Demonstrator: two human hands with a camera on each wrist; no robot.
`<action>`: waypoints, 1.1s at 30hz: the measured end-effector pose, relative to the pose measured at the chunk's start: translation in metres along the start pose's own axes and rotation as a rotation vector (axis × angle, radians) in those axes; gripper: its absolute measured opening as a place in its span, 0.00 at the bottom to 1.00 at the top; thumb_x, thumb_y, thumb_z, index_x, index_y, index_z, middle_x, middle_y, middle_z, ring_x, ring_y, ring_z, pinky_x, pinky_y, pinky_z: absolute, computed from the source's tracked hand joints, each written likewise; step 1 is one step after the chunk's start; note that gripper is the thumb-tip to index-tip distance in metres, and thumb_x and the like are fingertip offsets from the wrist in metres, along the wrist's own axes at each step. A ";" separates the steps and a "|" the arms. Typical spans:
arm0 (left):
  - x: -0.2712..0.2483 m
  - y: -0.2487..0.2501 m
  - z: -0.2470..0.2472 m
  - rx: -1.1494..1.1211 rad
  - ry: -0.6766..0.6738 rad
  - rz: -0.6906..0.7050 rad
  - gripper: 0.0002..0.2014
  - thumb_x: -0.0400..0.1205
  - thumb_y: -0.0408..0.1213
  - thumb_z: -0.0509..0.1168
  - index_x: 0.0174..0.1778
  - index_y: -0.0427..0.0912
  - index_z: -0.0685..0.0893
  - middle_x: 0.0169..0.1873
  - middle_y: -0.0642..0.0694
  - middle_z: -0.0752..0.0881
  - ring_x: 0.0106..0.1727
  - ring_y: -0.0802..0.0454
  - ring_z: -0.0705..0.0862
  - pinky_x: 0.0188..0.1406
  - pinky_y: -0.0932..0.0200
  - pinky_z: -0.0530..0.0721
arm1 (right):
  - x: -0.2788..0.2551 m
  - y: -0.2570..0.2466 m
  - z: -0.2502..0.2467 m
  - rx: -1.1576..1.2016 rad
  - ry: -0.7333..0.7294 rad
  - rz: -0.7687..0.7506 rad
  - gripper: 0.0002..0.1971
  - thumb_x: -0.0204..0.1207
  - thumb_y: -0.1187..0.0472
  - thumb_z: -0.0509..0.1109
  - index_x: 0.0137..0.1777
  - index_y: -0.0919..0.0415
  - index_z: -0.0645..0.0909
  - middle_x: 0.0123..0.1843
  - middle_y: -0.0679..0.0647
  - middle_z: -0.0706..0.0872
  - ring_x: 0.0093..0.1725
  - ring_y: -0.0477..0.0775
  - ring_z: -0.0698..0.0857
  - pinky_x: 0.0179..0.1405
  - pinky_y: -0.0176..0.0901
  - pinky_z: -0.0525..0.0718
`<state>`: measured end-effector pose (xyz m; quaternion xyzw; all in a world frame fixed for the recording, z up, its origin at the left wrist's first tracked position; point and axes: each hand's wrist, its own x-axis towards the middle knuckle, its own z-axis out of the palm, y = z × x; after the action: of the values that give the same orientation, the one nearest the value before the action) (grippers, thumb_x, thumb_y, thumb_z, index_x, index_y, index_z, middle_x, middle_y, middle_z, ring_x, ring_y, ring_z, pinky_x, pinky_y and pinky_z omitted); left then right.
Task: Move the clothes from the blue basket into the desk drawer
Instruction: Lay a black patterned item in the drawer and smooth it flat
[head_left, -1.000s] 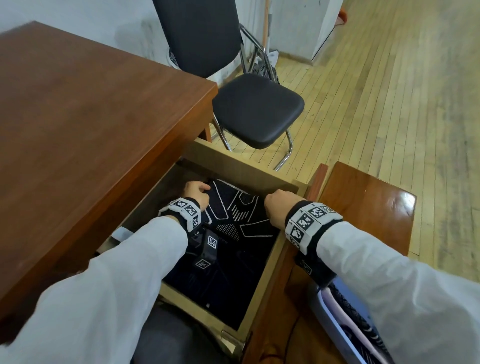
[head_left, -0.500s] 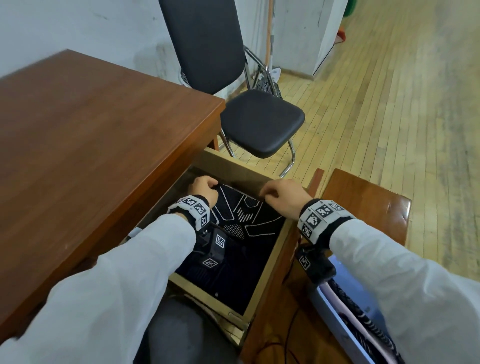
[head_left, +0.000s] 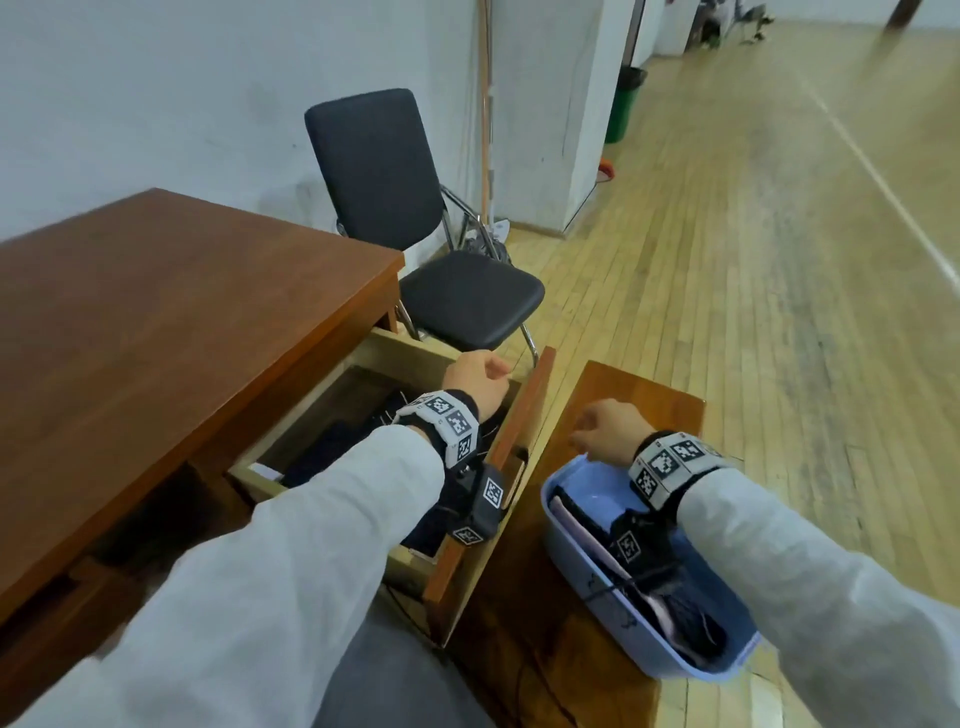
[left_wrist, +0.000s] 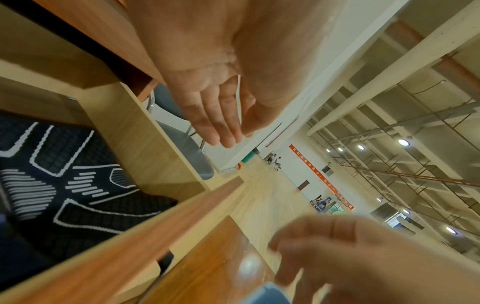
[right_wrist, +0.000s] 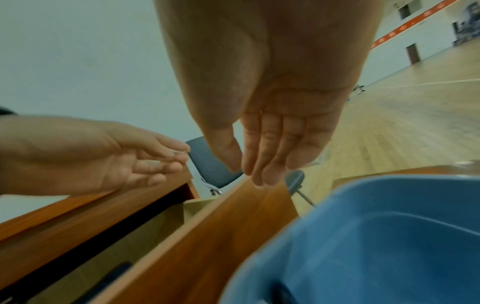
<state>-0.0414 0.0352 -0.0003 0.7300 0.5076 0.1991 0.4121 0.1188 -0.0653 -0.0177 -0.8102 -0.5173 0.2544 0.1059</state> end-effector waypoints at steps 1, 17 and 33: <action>-0.005 0.002 0.002 -0.005 -0.003 -0.003 0.10 0.82 0.31 0.64 0.57 0.44 0.86 0.60 0.45 0.86 0.63 0.46 0.83 0.69 0.48 0.79 | -0.006 0.008 0.005 -0.021 -0.058 0.033 0.08 0.78 0.57 0.68 0.48 0.60 0.85 0.45 0.55 0.90 0.42 0.52 0.88 0.44 0.43 0.89; -0.033 0.019 0.024 0.068 -0.059 0.016 0.10 0.82 0.34 0.65 0.58 0.44 0.85 0.62 0.46 0.85 0.65 0.48 0.82 0.64 0.53 0.79 | -0.033 0.041 0.050 -0.305 -0.271 0.151 0.16 0.82 0.57 0.62 0.65 0.63 0.82 0.63 0.60 0.85 0.62 0.59 0.84 0.64 0.48 0.82; -0.028 0.023 0.037 -0.154 -0.402 0.019 0.36 0.80 0.54 0.65 0.80 0.36 0.66 0.72 0.40 0.79 0.73 0.45 0.77 0.76 0.50 0.72 | -0.042 0.004 -0.036 0.201 0.248 -0.161 0.10 0.81 0.63 0.58 0.53 0.63 0.81 0.47 0.57 0.86 0.48 0.59 0.84 0.49 0.51 0.83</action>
<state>-0.0136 -0.0085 0.0009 0.7261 0.3915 0.0917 0.5578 0.1266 -0.1017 0.0234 -0.7765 -0.5356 0.1938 0.2695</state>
